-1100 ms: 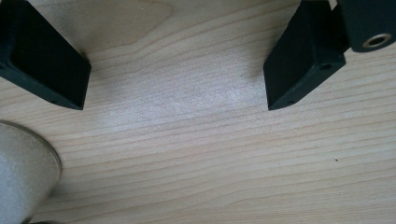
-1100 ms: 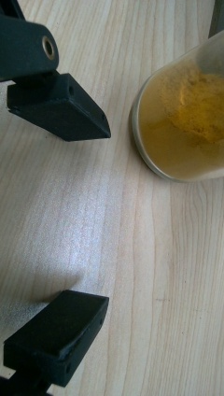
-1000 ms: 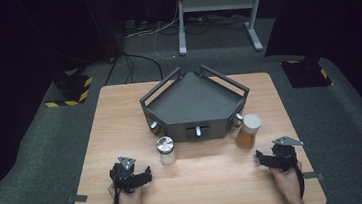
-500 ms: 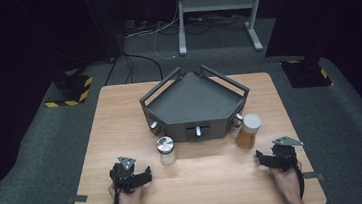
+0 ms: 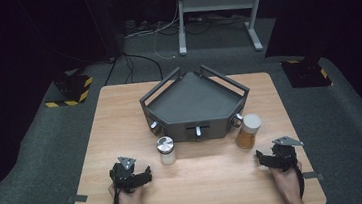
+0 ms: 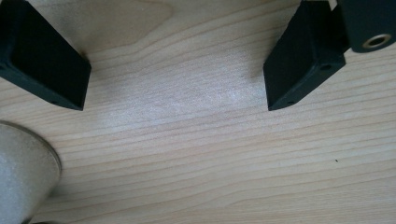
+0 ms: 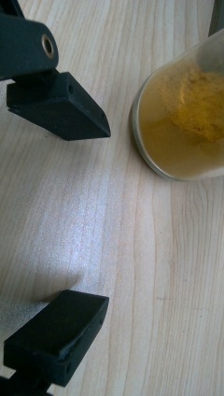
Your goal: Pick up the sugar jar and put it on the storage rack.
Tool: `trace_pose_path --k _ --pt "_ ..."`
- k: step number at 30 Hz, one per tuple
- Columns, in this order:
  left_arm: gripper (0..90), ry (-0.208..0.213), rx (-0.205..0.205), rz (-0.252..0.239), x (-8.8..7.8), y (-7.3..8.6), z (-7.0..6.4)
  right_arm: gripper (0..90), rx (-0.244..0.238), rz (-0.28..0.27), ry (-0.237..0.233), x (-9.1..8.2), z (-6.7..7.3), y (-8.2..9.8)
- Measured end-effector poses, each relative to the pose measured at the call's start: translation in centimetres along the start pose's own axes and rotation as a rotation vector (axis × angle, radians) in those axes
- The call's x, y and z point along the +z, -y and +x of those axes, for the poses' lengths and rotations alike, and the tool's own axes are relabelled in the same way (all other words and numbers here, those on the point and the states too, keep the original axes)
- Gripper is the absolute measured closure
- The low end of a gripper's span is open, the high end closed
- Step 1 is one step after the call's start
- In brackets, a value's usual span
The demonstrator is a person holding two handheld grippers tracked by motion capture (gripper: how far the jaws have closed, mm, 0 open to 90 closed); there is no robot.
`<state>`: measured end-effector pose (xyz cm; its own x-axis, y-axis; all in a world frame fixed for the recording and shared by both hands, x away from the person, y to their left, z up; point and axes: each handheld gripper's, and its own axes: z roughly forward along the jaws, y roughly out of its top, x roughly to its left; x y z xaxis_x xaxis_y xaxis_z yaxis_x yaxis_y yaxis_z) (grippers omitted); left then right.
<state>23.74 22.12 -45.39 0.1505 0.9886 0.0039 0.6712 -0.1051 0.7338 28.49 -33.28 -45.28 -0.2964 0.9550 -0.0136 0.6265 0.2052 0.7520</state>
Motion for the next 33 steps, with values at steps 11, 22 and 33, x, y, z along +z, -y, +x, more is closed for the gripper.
trace_pose_path --k 11,22,33 --pt "7.4 0.000 -0.002 0.001 0.00 -0.03 0.01 16.1 0.000 0.000 0.000 -0.01 0.00 0.00" --pt "2.5 0.053 0.006 0.018 0.07 -0.51 0.38 16.1 -0.001 0.000 0.000 -0.01 0.00 -0.01" --pt "2.3 0.117 0.086 0.002 -0.49 -0.96 -0.48 16.0 0.001 0.000 0.002 -0.02 0.04 0.01"
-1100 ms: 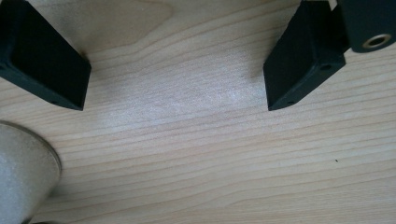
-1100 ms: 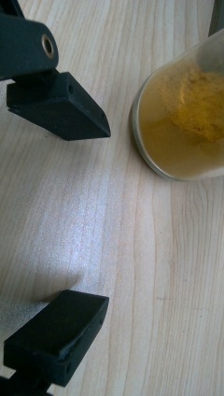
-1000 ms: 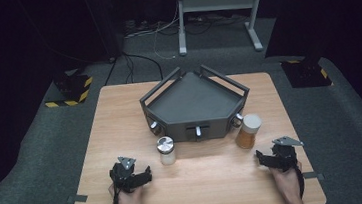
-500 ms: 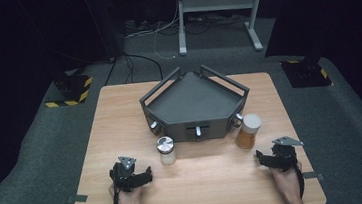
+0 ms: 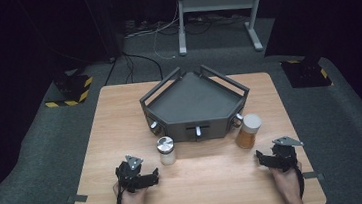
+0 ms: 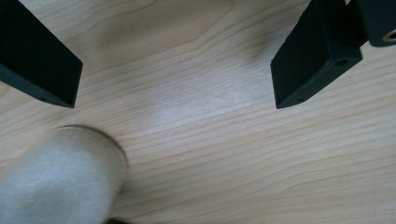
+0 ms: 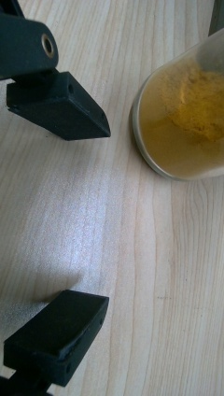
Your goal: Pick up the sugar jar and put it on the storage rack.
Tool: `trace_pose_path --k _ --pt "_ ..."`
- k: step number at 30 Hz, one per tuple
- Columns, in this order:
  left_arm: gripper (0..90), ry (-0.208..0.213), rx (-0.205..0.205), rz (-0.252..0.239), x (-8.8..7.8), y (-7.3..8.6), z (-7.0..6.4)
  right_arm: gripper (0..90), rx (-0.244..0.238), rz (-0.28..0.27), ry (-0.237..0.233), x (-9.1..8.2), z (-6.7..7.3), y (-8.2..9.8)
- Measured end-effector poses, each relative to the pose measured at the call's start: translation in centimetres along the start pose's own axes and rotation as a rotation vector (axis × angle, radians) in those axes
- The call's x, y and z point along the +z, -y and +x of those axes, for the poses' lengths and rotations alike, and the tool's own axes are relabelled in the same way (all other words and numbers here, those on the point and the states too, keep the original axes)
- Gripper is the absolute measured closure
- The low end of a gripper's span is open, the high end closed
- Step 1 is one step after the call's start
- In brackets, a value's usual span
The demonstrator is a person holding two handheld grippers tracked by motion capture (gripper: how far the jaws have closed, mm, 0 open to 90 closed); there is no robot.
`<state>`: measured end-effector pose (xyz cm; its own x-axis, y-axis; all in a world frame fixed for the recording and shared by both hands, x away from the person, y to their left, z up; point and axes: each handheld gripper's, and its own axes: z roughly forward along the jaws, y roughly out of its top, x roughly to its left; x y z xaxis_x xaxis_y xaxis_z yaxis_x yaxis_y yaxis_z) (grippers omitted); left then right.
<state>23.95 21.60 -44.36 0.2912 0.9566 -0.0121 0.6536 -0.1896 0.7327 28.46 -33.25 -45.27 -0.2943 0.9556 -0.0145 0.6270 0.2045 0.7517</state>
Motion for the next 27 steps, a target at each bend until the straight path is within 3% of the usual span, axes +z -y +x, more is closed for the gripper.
trace_pose_path --k 15,27 --pt "3.3 0.075 0.058 -0.004 0.7 -1.4 -1.0 16.1 0.002 0.001 0.001 0.0 0.0 0.0" --pt "4.9 0.112 0.070 -0.003 1.8 -2.9 -1.7 16.1 0.003 0.001 0.001 0.0 0.0 0.0"
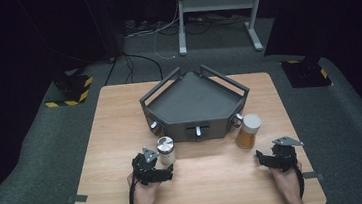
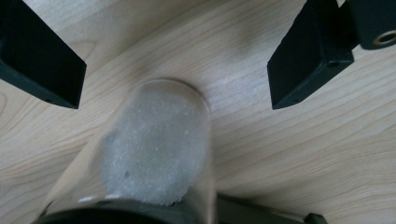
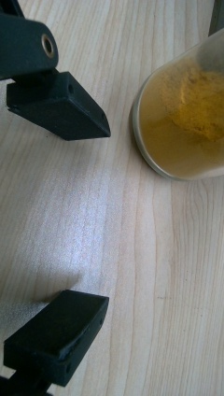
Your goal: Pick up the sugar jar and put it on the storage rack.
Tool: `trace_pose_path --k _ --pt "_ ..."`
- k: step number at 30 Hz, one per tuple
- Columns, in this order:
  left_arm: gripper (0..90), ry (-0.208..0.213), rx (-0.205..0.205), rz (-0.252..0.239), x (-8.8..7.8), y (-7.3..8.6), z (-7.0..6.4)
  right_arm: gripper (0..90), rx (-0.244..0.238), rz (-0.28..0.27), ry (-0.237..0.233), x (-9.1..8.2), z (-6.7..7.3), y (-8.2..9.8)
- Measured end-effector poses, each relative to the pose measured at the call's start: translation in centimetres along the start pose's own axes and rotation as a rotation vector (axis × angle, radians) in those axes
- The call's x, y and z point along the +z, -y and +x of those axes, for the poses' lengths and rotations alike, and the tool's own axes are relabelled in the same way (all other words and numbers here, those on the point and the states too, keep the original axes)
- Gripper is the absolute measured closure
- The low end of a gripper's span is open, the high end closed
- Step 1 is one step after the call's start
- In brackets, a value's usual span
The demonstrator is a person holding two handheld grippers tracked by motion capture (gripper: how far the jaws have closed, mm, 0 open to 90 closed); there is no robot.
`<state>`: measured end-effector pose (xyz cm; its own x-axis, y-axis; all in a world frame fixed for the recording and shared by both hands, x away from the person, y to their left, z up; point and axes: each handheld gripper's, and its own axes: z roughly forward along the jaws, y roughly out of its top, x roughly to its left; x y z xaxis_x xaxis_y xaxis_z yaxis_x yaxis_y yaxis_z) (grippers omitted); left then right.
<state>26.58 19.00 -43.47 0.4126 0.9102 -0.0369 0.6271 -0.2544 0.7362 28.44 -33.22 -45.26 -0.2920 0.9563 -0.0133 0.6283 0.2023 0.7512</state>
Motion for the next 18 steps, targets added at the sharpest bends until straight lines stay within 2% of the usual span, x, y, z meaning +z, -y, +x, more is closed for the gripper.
trace_pose_path --k 18 --pt "9.6 0.026 -0.022 -0.025 1.8 -1.5 -0.3 16.4 0.002 -0.001 0.002 -0.1 0.1 0.1"
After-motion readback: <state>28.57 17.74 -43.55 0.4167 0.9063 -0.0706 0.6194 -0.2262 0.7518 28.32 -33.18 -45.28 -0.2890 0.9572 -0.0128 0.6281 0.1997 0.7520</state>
